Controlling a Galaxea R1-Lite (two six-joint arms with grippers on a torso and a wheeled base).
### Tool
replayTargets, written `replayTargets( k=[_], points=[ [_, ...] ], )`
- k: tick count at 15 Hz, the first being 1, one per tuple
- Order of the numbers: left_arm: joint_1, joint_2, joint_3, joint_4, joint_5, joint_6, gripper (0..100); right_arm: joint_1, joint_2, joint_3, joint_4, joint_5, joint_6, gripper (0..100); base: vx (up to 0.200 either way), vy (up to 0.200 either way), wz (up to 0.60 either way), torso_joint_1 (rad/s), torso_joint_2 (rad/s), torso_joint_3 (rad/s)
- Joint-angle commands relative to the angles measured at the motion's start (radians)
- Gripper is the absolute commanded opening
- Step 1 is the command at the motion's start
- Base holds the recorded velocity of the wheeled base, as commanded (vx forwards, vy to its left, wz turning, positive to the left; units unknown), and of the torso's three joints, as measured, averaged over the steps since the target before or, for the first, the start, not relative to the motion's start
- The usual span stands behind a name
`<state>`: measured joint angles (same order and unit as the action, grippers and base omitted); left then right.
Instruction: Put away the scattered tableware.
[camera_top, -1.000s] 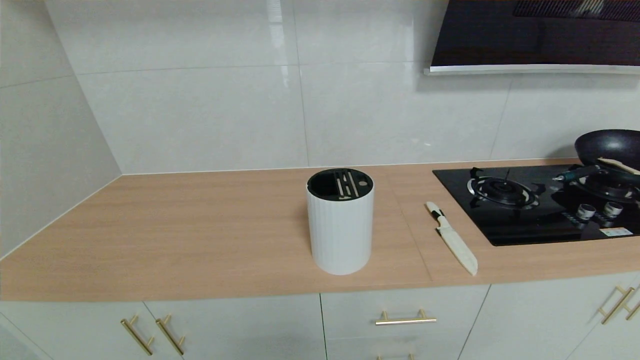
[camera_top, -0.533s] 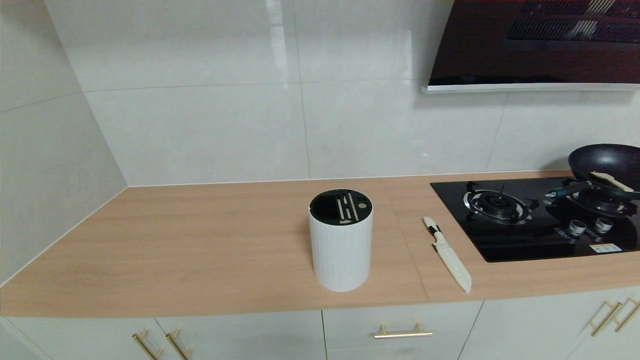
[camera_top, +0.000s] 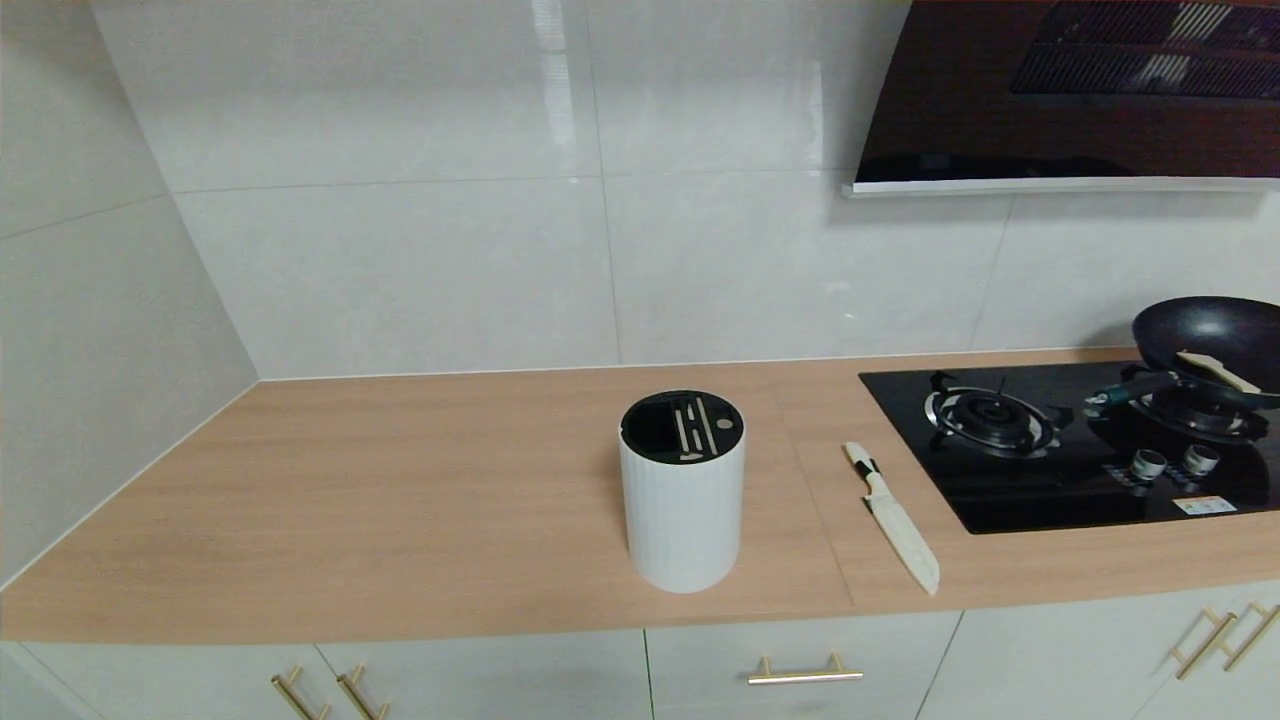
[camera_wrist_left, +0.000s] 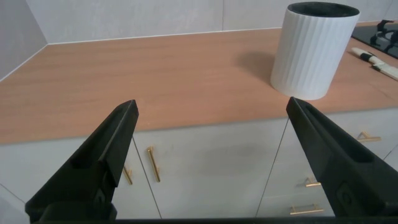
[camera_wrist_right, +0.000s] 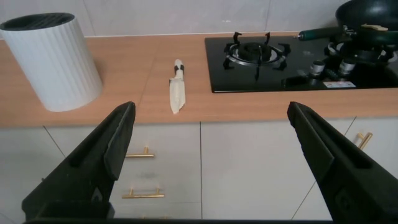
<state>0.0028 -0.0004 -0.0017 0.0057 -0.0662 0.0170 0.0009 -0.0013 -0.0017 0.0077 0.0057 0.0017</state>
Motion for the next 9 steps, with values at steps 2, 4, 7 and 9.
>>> replayTargets(
  k=[2,4,7,9],
  points=[
    [0.000,0.000,0.000,0.000,0.000,0.000,100,0.001,0.001,0.000,0.000,0.000,-0.003,100,0.000,0.000,0.00,0.000,0.00,0.000],
    [0.000,0.000,0.000,-0.001,0.000,0.000,100,0.001,0.001,0.000,0.000,-0.004,-0.014,100,0.000,0.000,0.00,0.000,0.00,0.000],
    [0.000,0.000,0.000,-0.001,0.000,0.000,100,0.008,0.118,-0.195,-0.009,0.028,-0.069,100,0.000,0.000,0.00,0.000,0.00,0.000],
    [0.000,0.000,0.000,0.000,0.000,0.000,100,0.028,0.303,-0.357,-0.008,0.091,0.037,100,0.000,0.000,0.00,0.000,0.00,0.000]
  ],
)
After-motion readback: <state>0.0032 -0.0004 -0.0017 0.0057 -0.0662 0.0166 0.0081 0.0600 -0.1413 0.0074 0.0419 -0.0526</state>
